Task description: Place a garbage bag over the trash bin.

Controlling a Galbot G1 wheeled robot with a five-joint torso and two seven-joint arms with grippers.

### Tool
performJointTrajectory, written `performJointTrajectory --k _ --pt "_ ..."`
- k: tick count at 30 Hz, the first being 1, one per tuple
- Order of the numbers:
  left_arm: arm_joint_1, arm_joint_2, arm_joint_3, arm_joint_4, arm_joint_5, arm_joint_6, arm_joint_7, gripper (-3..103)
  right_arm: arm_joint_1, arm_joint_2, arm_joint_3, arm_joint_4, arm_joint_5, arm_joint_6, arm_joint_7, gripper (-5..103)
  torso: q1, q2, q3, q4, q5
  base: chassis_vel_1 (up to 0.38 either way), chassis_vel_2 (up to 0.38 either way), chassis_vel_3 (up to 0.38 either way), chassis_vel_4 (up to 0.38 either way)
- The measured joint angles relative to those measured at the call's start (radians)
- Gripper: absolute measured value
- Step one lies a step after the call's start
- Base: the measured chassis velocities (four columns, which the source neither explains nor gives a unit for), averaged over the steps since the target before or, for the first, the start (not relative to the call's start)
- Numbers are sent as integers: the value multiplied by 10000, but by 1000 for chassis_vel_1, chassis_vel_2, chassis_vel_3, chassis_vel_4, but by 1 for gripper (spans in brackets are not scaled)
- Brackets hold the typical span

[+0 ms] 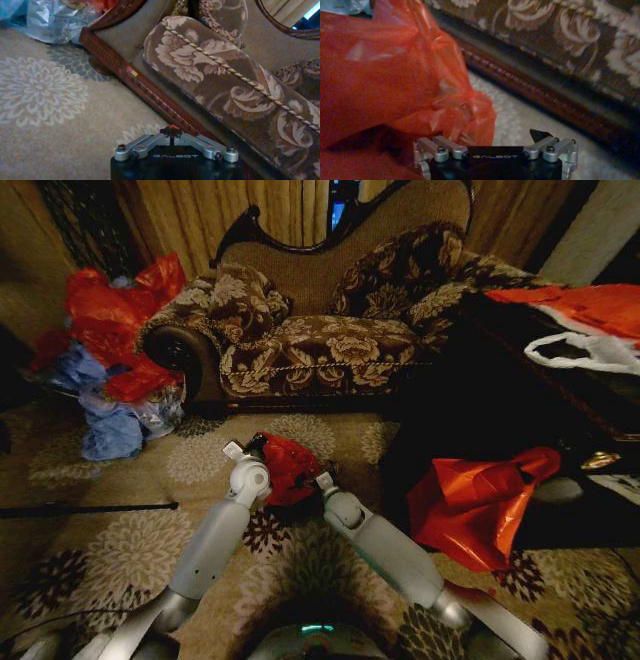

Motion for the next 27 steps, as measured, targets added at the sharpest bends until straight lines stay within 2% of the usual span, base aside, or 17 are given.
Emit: performJointTrajectory --k 3,6,7,11,15,16,18,19,21,22,24,27 --pt "0 -40 20 6 21 -23 31 0 123 104 114 -292 -446 260 -132 100 0 0 0 -1 0 0 0 0 0" --pt "0 -75 32 27 64 -36 51 0 139 158 183 -374 -483 437 -93 100 0 0 1 -1 0 0 0 0 0" --pt "3 -88 36 28 82 -42 58 0 141 186 208 -430 -499 557 -45 103 0 0 1 -1 1 0 0 0 0" --pt "43 -102 41 28 124 -50 64 0 143 230 290 -516 -552 792 18 100 0 0 1 0 0 0 0 0 0" --pt "143 -75 29 -11 156 -58 73 0 223 282 474 -529 -505 1237 51 80 0 0 1 -2 0 0 0 0 0" --pt "143 -75 29 -11 156 -58 73 0 223 282 474 -529 -505 1237 51 80 0 0 1 -2 0 0 0 0 0" --pt "180 -49 19 -65 158 -58 74 0 297 324 547 -507 -383 1369 93 69 0 0 1 0 0 0 0 0 0" --pt "194 -39 18 -80 158 -58 74 0 328 324 550 -451 -278 1368 127 63 0 0 1 -1 0 0 0 0 0" --pt "212 -31 15 -97 160 -59 74 0 361 324 557 -407 -180 1368 148 63 0 0 1 -1 1 0 0 0 0" --pt "252 -20 -3 -134 163 -58 73 0 406 323 611 -353 39 1356 161 52 0 0 1 -1 0 0 0 0 0" --pt "289 -3 -20 -160 170 -58 73 0 438 323 666 -343 248 1312 179 52 0 0 1 -1 1 0 0 0 0" --pt "452 86 -116 -212 259 -58 127 0 593 294 939 -557 657 1261 141 36 0 0 1 0 1 0 0 0 0"
